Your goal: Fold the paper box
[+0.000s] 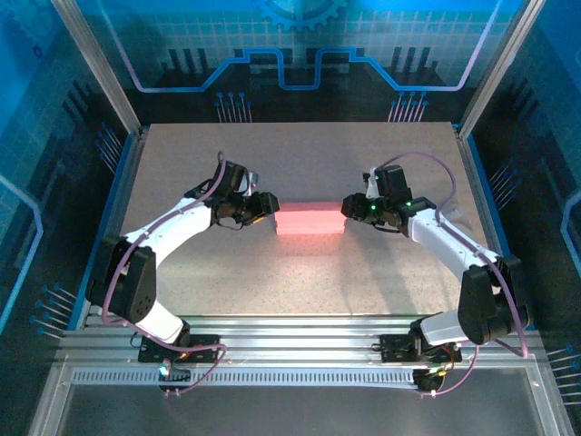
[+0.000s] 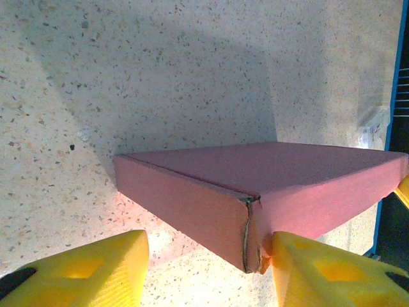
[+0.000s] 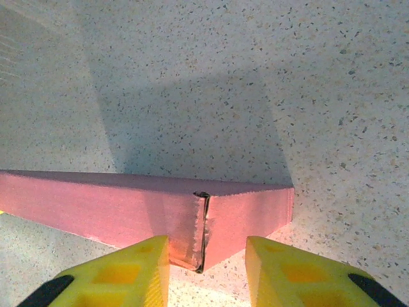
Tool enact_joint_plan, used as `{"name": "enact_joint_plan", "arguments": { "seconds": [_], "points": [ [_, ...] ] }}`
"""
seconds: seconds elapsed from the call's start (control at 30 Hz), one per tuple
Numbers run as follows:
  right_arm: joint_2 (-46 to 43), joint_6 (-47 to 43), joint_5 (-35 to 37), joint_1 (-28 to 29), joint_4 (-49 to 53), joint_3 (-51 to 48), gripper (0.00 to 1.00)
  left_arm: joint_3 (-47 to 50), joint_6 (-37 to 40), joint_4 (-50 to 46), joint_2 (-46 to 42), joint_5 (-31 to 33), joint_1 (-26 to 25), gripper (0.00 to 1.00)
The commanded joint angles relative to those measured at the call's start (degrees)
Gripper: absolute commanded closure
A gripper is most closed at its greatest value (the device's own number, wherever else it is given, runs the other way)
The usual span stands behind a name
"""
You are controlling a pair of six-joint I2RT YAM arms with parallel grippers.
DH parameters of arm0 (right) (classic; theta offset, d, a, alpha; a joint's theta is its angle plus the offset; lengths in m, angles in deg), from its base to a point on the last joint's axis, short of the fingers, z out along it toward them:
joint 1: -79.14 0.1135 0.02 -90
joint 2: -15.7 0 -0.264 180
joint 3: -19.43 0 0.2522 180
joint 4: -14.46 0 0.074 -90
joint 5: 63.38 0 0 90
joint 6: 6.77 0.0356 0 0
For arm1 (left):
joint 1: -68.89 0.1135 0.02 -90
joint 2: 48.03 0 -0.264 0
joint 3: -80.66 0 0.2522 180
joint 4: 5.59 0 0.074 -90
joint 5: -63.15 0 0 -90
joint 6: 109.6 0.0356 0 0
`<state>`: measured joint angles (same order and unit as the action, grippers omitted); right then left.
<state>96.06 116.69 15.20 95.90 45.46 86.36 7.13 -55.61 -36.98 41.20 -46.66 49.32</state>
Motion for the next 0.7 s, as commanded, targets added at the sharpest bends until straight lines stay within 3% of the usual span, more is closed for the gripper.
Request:
{"name": "enact_joint_plan", "arguments": {
  "seconds": [0.0, 0.27, 0.67],
  "points": [
    [-0.25, 0.48, 2.44, -0.23, 2.47, -2.45, 0.64, 2.74, -1.1, -1.8, -0.61, 1.02, -0.1, 0.46],
    [-4.03, -0.63, 2.06, -0.27, 3.95, -1.01, 0.63, 1.33, -1.36, -2.0, -2.95, 0.27, -0.11, 0.46],
    [-5.68, -5.0, -3.99, -0.44, 5.44, 4.58, 0.6, -6.18, 1.01, -4.54, -4.46, -1.54, 0.04, 0.4]
  ]
}}
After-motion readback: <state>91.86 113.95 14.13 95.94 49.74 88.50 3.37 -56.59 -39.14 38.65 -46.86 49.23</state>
